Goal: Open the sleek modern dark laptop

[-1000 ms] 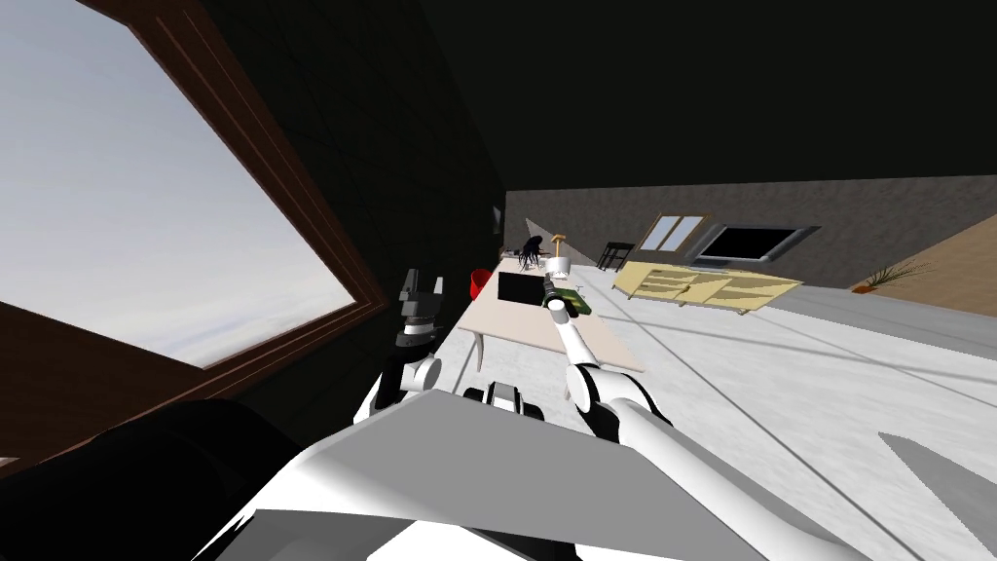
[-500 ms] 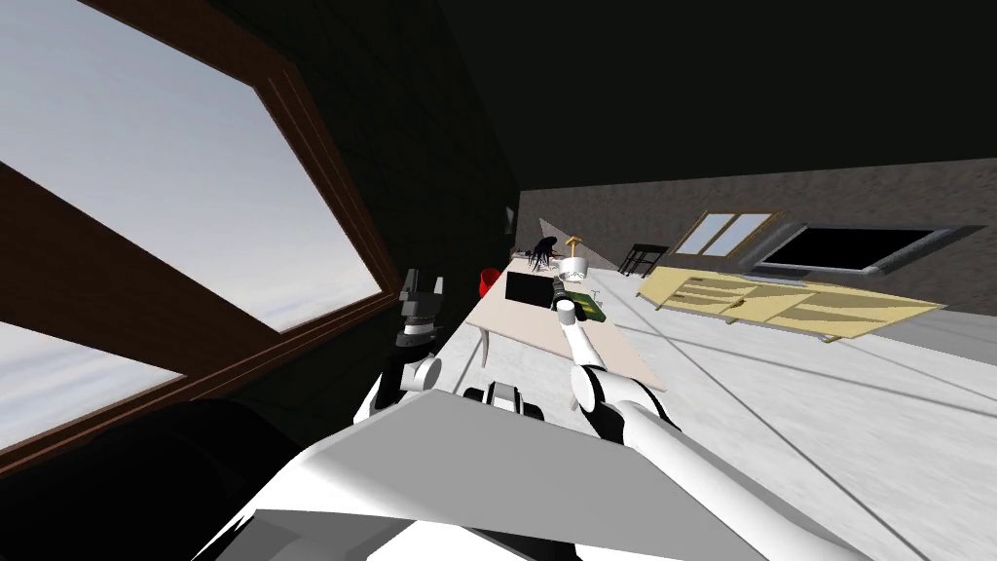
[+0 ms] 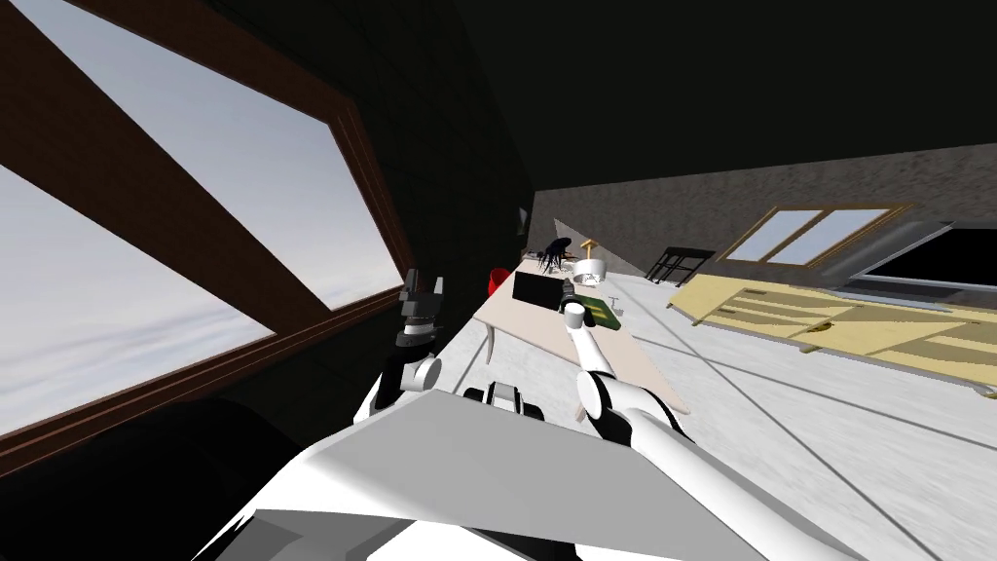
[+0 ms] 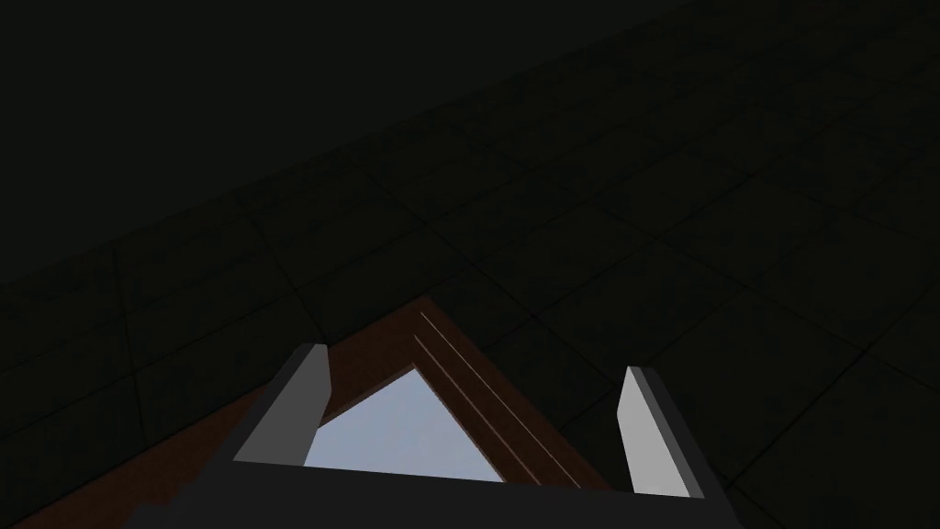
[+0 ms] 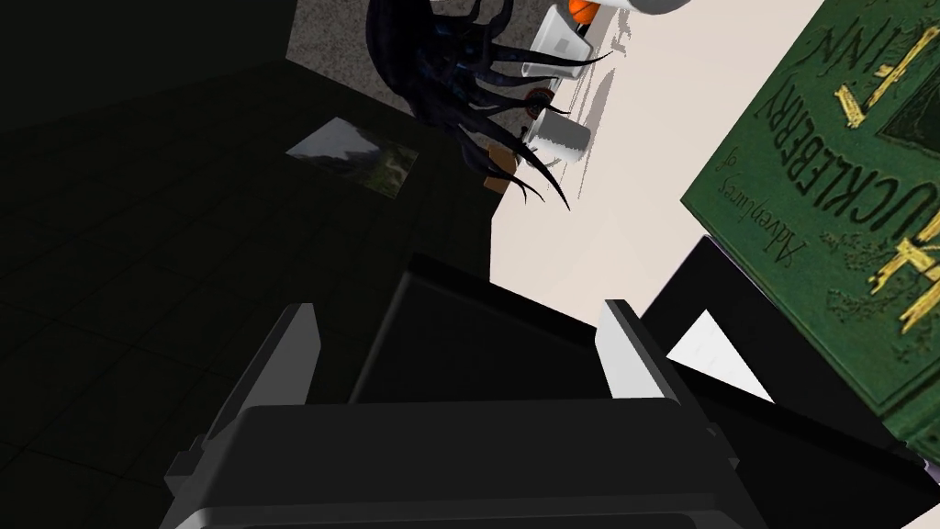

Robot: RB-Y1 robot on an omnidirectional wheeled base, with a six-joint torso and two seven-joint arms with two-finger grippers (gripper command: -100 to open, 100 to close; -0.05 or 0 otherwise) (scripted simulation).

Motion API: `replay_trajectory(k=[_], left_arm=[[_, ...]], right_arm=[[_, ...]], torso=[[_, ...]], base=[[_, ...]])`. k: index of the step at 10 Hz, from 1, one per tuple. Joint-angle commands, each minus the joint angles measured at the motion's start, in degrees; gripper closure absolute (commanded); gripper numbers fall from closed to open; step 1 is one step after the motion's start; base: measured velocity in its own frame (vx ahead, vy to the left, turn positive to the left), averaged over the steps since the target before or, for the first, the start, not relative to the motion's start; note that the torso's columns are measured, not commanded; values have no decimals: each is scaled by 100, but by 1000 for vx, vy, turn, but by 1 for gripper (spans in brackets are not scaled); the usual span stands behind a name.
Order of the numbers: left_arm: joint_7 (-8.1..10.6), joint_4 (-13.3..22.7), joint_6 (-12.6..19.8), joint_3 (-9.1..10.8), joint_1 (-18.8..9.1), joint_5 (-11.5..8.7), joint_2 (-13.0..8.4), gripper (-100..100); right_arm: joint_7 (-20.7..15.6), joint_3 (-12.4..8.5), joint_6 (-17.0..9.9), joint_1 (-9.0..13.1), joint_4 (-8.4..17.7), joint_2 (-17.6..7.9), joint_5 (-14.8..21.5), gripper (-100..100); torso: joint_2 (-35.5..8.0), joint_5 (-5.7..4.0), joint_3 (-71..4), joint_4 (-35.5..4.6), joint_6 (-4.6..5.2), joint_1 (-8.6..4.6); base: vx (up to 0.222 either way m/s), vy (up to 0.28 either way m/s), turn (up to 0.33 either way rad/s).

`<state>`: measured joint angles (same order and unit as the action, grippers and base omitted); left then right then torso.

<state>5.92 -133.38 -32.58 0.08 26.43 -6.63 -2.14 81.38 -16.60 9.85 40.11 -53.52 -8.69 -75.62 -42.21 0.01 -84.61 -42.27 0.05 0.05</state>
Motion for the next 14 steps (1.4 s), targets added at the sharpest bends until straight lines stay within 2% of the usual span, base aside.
replay_trajectory(k=[1, 2, 3, 4, 5, 7, 9, 10, 11, 12, 14], left_arm=[[0, 0, 0, 0, 0, 0, 0, 0], [0, 0, 0, 0, 0, 0, 0, 0], [0, 0, 0, -1, -2, 0, 0, 0], [0, 0, 0, 0, -1, 0, 0, 0], [0, 0, 0, 0, 0, 0, 0, 0], [0, 0, 0, 0, -1, 0, 0, 0], [0, 0, 0, 0, 1, 0, 0, 0], [0, 0, 0, 0, 1, 0, 0, 0], [0, 0, 0, 0, -1, 0, 0, 0], [0, 0, 0, 0, -1, 0, -1, 0], [0, 0, 0, 0, -1, 0, -1, 0]], right_arm=[[-463, -118, -60, -21, -62, 39, -160, -100], [-653, -262, 141, -159, -218, -98, -439, -100], [-927, -262, 141, -159, -218, -98, -617, -100], [-1001, -262, 141, -159, -218, -98, -707, -100], [-1252, -406, 342, -297, -375, -235, -946, -100], [-1390, -406, 342, -297, -375, -235, -1209, -100], [-1536, -406, 342, -297, -375, -235, -1254, -100], [-1704, -551, 542, -435, -531, -371, -1504, -100], [-2071, -551, 542, -435, -531, -371, -1802, -100], [-2269, -695, 716, -573, -688, -508, -1978, -100], [-2605, -695, 743, -573, -688, -508, -2349, -100]], torso=[[4, 2, -3, 2, -4, 7], [1, 2, -1, 1, -6, 6], [-15, -3, 8, -3, -12, -13], [-17, -5, 10, -7, -8, -20], [-8, -3, 5, -3, -1, -8], [-11, -1, 7, -3, -5, -5], [7, 1, -4, 2, -3, 5], [5, 2, -4, 2, -6, 4], [-15, -3, 8, -3, -11, -12], [-19, -4, 12, -6, -7, -16], [-19, -2, 12, -6, 0, -8]], base=[[3, 9, -11], [-35, -46, 386], [-47, -73, 373], [-26, -41, 54], [-59, -50, 372], [-46, -47, 187], [2, 1, -34], [-34, -38, 370], [-50, -61, 399], [-80, -72, 439], [-69, -44, 169]])
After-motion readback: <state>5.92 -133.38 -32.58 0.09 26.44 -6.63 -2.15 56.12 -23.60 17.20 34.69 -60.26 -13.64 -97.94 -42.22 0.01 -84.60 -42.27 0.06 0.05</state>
